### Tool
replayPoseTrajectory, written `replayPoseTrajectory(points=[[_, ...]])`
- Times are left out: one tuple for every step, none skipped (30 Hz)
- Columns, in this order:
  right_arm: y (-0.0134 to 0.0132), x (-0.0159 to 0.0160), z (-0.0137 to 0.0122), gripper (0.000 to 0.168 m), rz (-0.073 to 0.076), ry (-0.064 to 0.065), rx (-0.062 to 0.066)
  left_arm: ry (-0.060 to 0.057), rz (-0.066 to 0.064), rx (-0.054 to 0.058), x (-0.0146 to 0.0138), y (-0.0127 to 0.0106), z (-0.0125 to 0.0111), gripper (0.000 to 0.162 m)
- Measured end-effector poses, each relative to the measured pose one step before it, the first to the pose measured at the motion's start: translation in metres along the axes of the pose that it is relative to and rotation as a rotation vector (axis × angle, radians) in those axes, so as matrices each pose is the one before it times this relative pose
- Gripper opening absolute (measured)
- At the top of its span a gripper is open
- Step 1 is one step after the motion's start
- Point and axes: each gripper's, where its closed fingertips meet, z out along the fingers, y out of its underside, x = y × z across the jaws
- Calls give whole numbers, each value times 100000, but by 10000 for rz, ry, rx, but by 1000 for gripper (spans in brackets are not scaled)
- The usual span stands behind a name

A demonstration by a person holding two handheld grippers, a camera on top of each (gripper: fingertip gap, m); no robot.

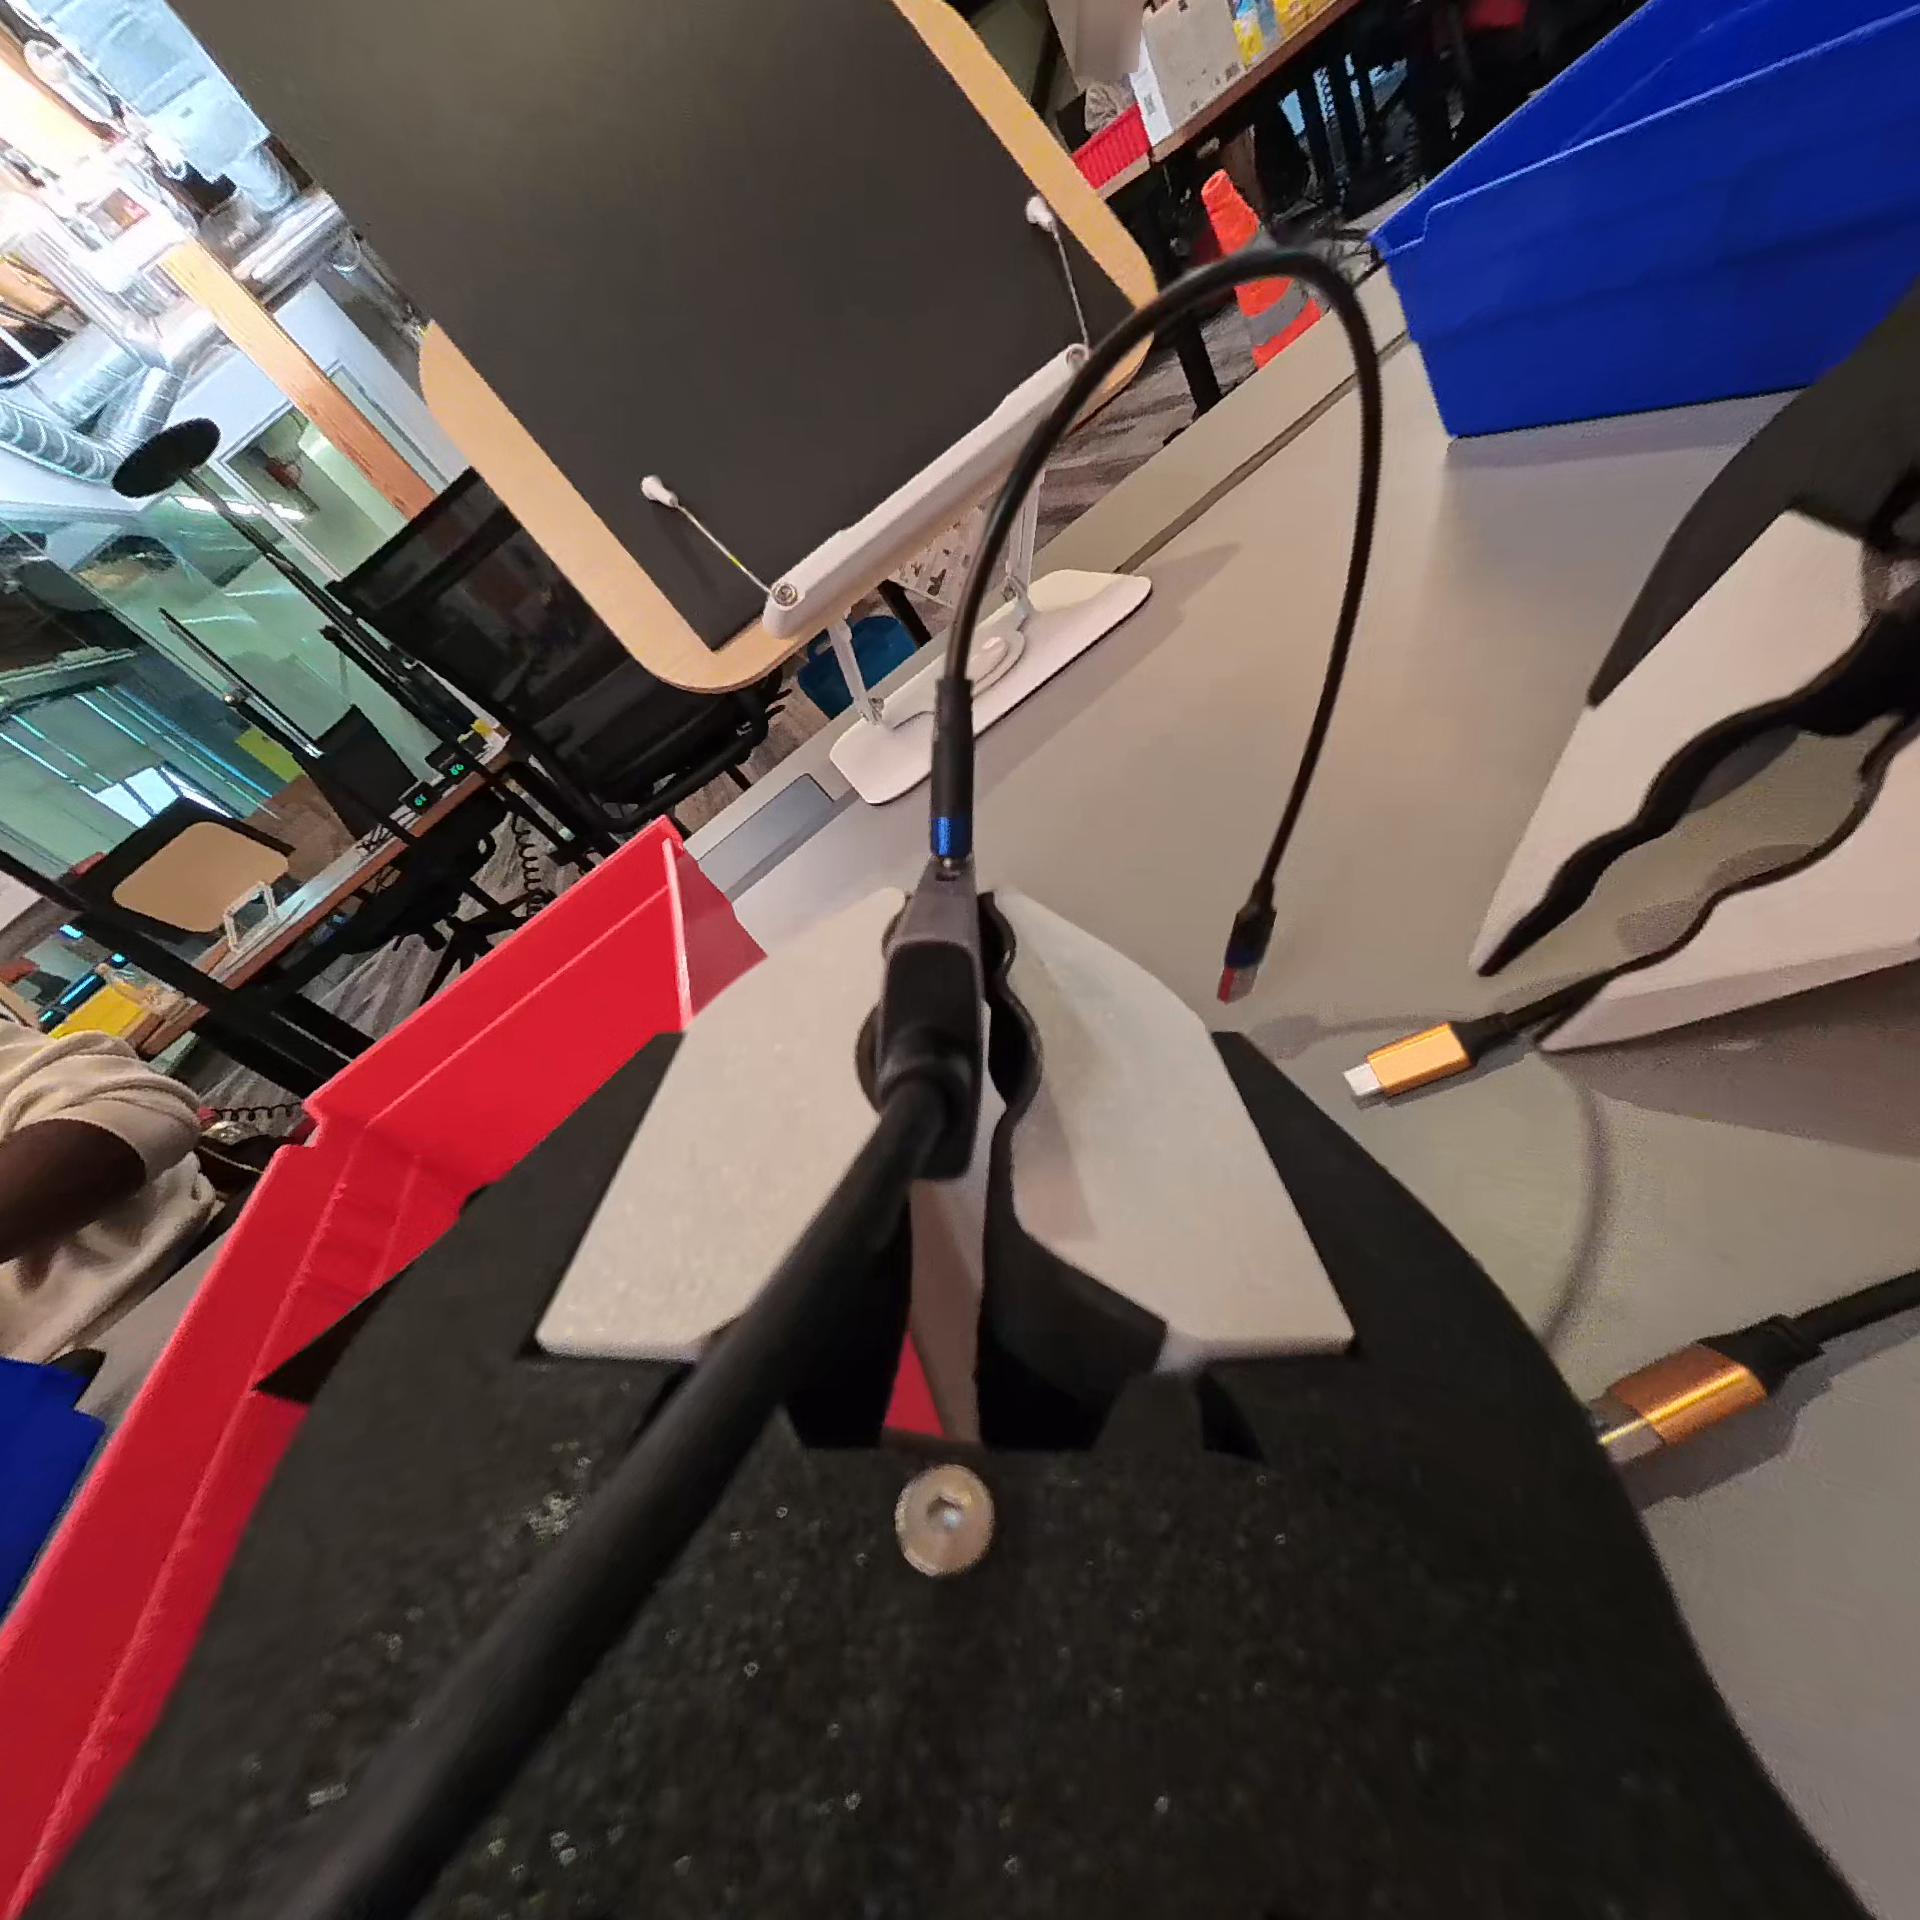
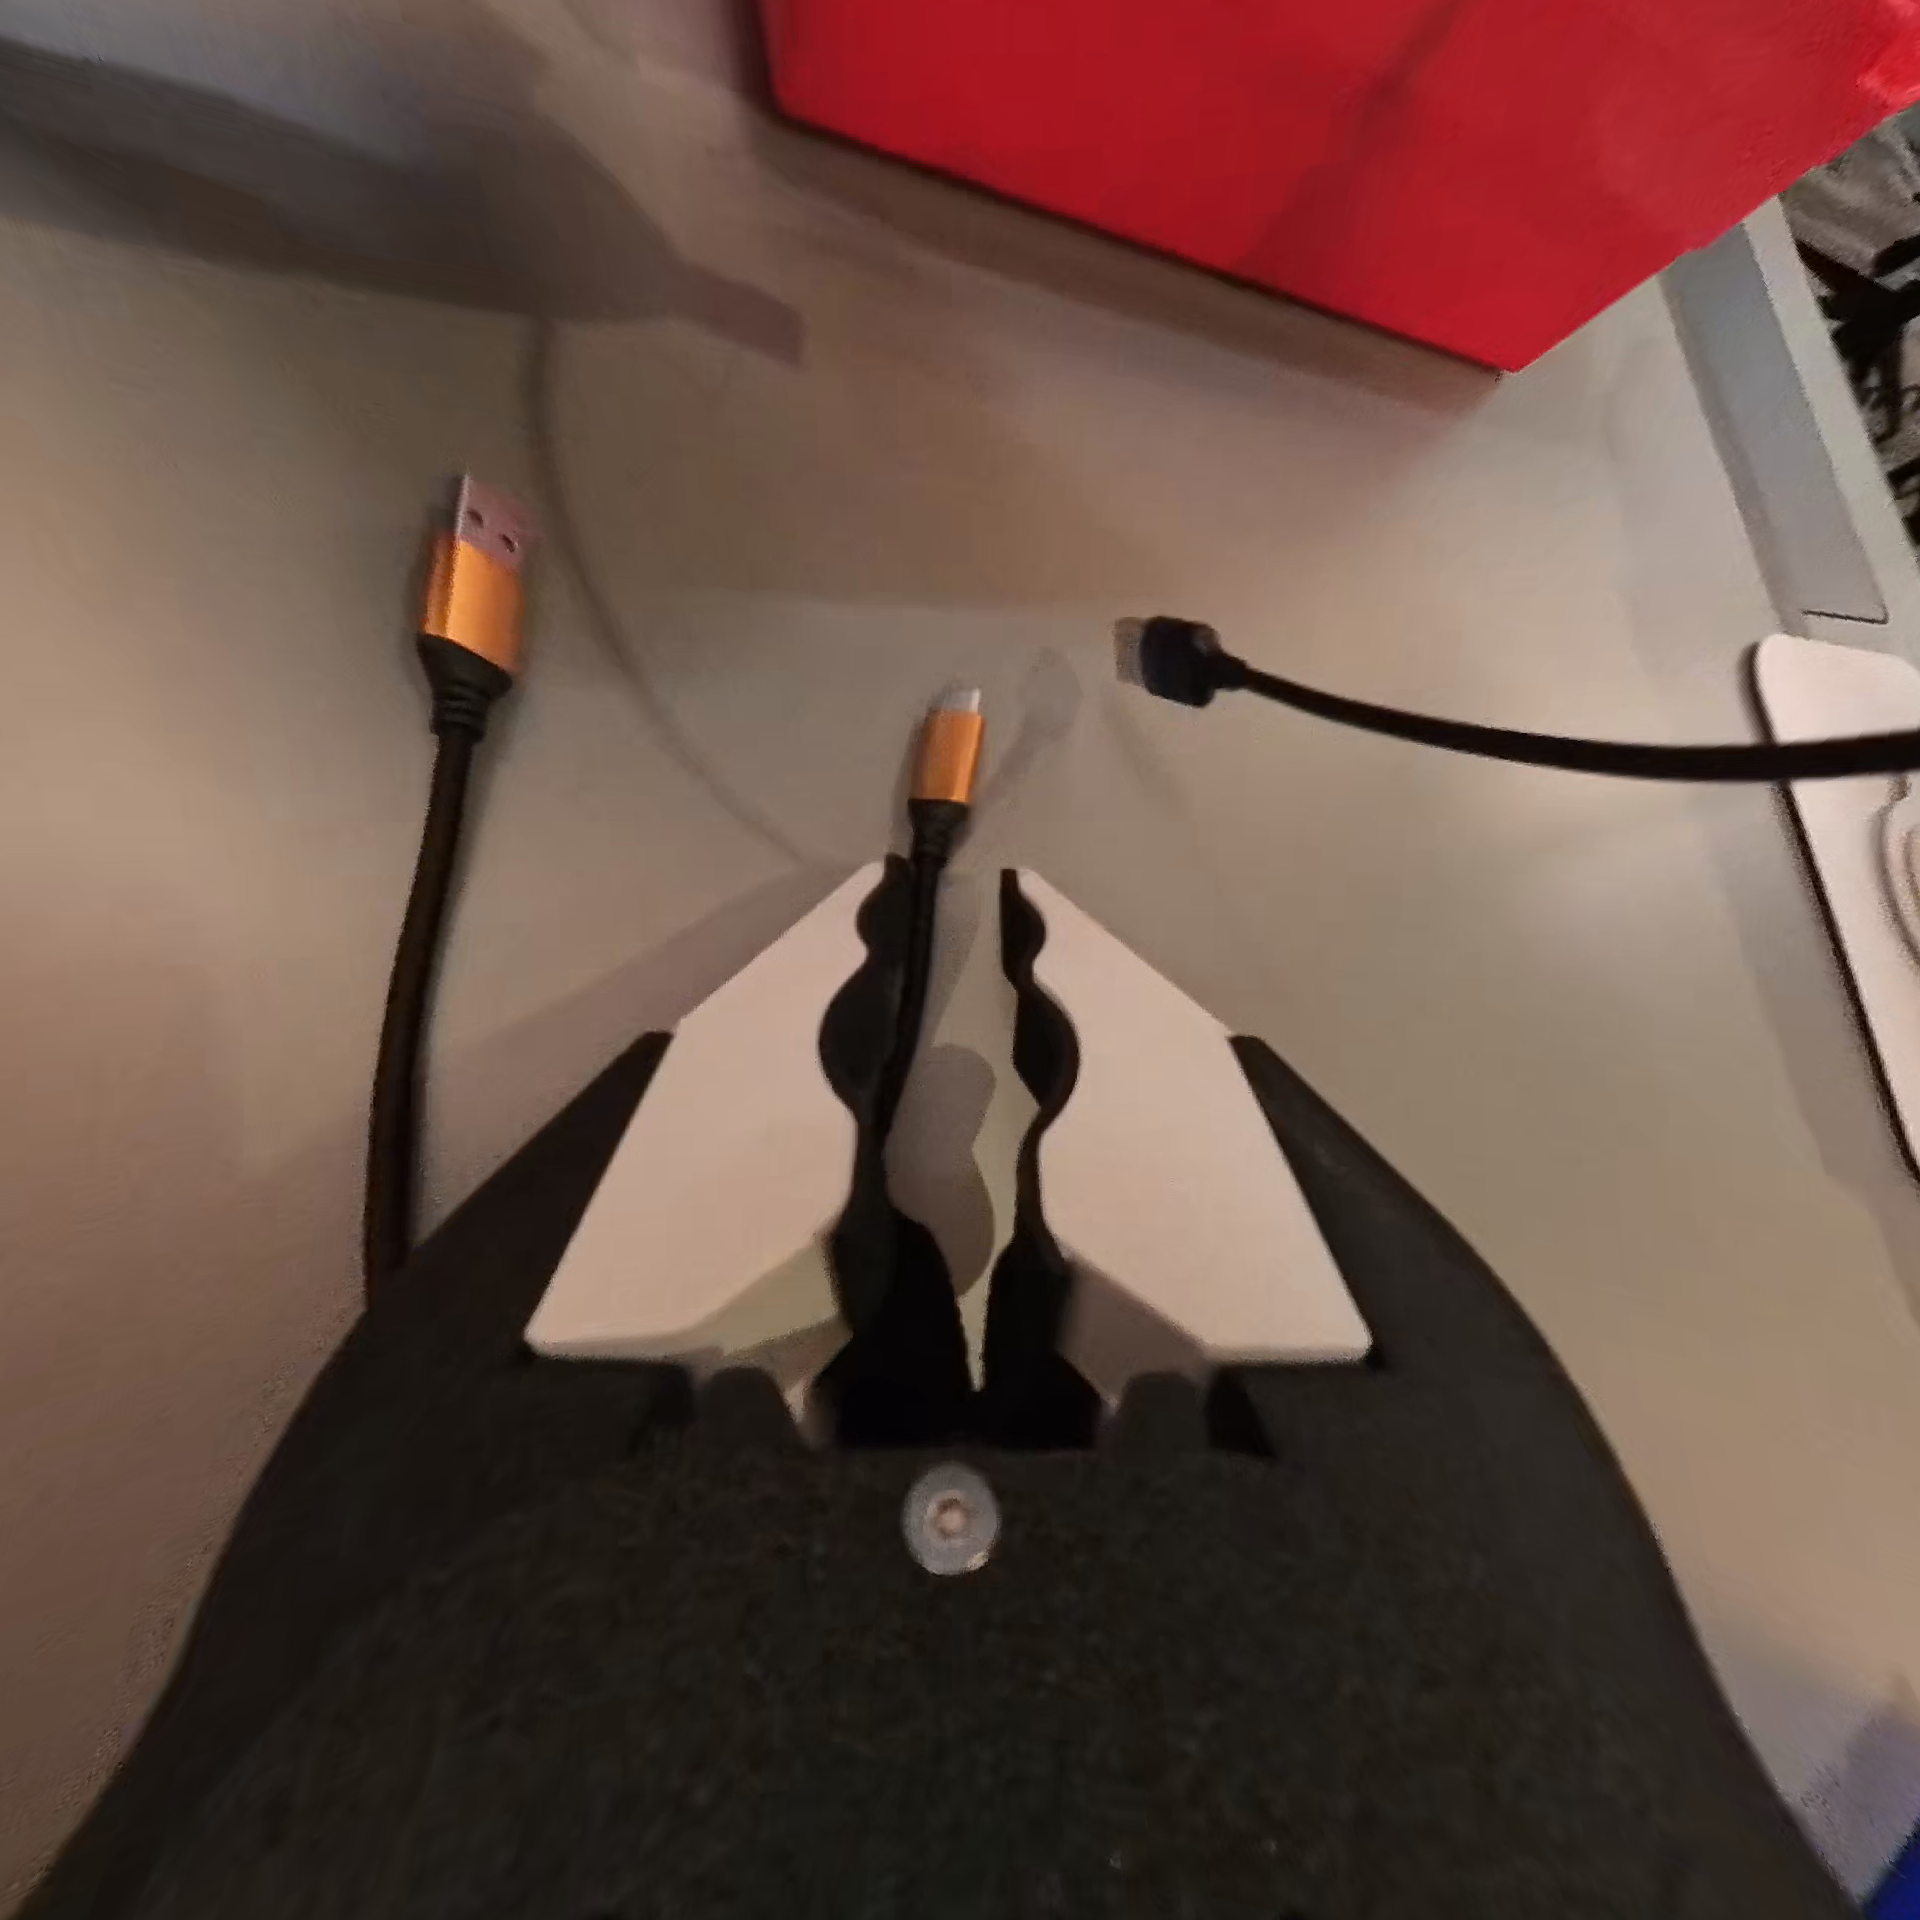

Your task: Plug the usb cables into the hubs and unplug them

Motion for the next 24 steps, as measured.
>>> replayPoseTrajectory(points=[[-57,51,220,10,-110,21,-27,-15,-52,25,-58,-35,-51,9],[24,-165,166,3,-3,-120,-66,25,-26,19,31,-43,-25,9],[7,-10,-13,3,-12,-15,-54,46,12,2,98,5,-2,9],[66,-86,-117,2,20,-61,-94,53,64,2,154,35,6,9],[96,-288,-278,2,30,-174,-71,93,130,22,250,46,18,10],[30,-408,-506,2,32,-287,-2,117,187,68,314,-11,30,10],[-56,-385,-817,2,91,-343,40,105,232,101,324,-57,20,10],[-94,-374,-1100,2,198,-402,38,120,272,132,367,-125,27,10],[-191,-530,-1328,2,209,-511,94,165,300,160,459,-193,20,10],[-320,-840,-1495,2,230,-674,155,116,316,164,439,-240,9,10],[-351,-682,-1579,2,226,-508,155,49,329,149,355,-278,15,10],[-507,-123,-1644,2,176,-107,245,95,328,134,416,-280,30,10],[-550,-96,-1657,2,185,-100,249,127,307,170,473,-370,20,9],[-506,-146,-1593,2,170,-119,201,82,281,207,389,-405,16,10],[-468,-325,-1512,2,116,-187,178,82,266,147,358,-340,47,10],[-366,-762,-1369,2,112,-420,147,83,246,65,325,-238,88,10],[-75,-1576,-1197,1,126,-852,49,48,218,16,261,-151,112,10],[173,-1120,-928,1,-117,-428,-50,62,195,12,275,-131,105,10],[248,-131,-806,2,-211,187,-48,76,203,71,301,-210,86,10],[585,-655,-734,2,153,-261,-205,71,207,76,268,-226,74,10],[1022,-600,-623,2,286,-239,-397,39,128,-21,190,-120,109,10],[1554,613,-507,2,113,551,-722,-14,38,-74,64,-43,87,10],[1715,1649,-524,2,219,1128,-876,19,0,-30,82,-56,63,10],[1230,1367,-407,2,378,831,-678,46,15,12,127,-61,32,10]])
